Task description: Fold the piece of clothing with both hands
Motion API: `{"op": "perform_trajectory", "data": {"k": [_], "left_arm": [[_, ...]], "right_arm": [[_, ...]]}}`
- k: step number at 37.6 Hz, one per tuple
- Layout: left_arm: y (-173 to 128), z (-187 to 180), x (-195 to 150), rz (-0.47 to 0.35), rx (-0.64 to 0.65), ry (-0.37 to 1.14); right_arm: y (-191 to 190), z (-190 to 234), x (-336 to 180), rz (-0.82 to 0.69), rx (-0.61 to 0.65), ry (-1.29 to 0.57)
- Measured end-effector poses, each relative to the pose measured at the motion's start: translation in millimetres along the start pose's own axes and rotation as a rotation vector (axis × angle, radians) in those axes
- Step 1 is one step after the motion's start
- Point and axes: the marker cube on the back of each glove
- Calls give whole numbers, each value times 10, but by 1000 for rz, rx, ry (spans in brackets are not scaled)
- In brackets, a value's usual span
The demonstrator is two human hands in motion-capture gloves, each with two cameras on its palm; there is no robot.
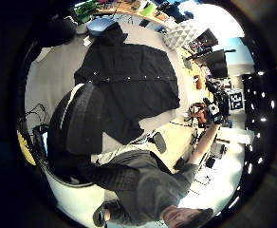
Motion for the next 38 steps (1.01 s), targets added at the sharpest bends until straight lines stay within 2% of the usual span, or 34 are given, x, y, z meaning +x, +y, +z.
{"op": "perform_trajectory", "data": {"k": [4, 8, 13, 17, 21, 25, 29, 35, 38], "left_arm": [[82, 107, 64, 28, -23, 11], [217, 432, 207, 98, -81, 12], [441, 1054, 428, 207, -206, 23], [644, 1729, 598, 281, -326, 52], [724, 2297, 704, 312, -377, 39], [736, 2625, 768, 307, -391, 16], [678, 2769, 782, 288, -332, -7], [409, 2747, 701, 204, -60, -56], [256, 2756, 656, 195, 28, -108]], "right_arm": [[50, 94, -41, -25, -25, 5], [173, 354, -84, -61, -71, 16], [297, 807, -79, -84, -154, 35], [345, 1235, -18, -85, -246, 52], [341, 1591, 62, -61, -313, 92], [267, 1864, 161, -25, -335, 144], [185, 2032, 222, 1, -299, 194], [45, 2111, 253, 32, -120, 226], [10, 2077, 234, 19, -37, 222]]}}
